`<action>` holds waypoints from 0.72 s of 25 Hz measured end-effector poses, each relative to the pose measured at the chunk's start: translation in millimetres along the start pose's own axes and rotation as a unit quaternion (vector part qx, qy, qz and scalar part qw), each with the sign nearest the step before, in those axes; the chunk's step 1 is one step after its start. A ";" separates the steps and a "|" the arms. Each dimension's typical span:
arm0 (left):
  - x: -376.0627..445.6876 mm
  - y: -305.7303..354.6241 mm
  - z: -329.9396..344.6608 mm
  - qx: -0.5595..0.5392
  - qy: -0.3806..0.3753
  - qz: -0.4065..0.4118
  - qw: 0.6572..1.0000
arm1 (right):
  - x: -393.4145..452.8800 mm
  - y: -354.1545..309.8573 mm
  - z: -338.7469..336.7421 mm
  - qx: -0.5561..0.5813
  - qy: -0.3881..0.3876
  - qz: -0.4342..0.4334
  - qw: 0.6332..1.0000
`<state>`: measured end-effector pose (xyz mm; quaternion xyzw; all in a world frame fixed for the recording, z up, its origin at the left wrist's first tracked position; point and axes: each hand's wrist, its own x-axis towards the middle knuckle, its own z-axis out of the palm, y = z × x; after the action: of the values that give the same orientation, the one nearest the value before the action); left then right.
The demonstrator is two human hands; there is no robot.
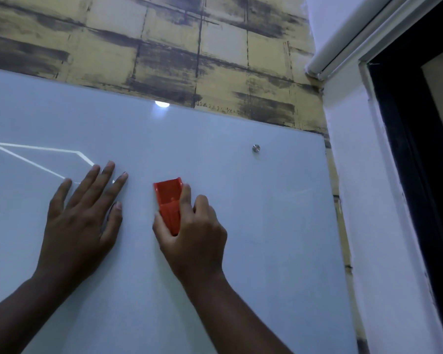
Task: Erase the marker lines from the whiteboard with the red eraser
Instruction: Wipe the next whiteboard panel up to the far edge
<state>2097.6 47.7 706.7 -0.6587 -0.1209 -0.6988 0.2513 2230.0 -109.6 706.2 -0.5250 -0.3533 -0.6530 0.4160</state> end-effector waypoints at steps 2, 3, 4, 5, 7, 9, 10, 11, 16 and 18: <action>-6.5 -2.1 -3.2 0.003 -0.006 0.001 1.000 | -11.3 2.7 -2.5 -0.005 -0.006 -0.020 1.000; -9.7 -2.5 -4.2 0.004 -0.007 0.000 1.000 | -14.6 8.5 -4.2 -0.011 -0.007 -0.028 1.000; -13.2 -2.7 -5.6 0.005 -0.008 0.000 1.000 | -17.5 15.7 -6.5 -0.017 -0.009 -0.035 0.999; -16.4 -2.6 -7.0 0.005 -0.007 0.000 1.000 | -19.6 24.0 -9.2 -0.022 -0.009 -0.042 0.999; -21.2 -2.2 -8.5 0.006 -0.003 0.001 1.000 | -20.8 45.1 -15.5 -0.036 -0.007 -0.038 0.999; -23.6 -1.6 -8.5 0.012 0.004 0.003 1.000 | -15.2 73.6 -23.4 -0.053 0.002 -0.003 0.999; -24.1 -0.7 -8.4 0.014 0.004 0.003 1.000 | -11.3 90.0 -27.8 -0.062 0.008 0.024 0.998; -24.5 0.2 -8.1 0.016 0.005 0.003 1.000 | -8.4 107.4 -32.0 -0.071 0.013 0.054 0.996; -31.5 5.4 -8.6 0.025 0.010 0.002 1.000 | -16.0 192.5 -59.4 -0.107 0.009 0.189 0.976; -36.3 6.2 -10.4 0.024 0.005 -0.003 1.000 | -29.4 210.2 -70.3 -0.117 0.001 0.227 0.967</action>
<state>2092.0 44.2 669.0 -0.6489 -0.1386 -0.6994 0.2657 2397.6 -252.7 668.6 -0.6357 -0.1454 -0.5794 0.4890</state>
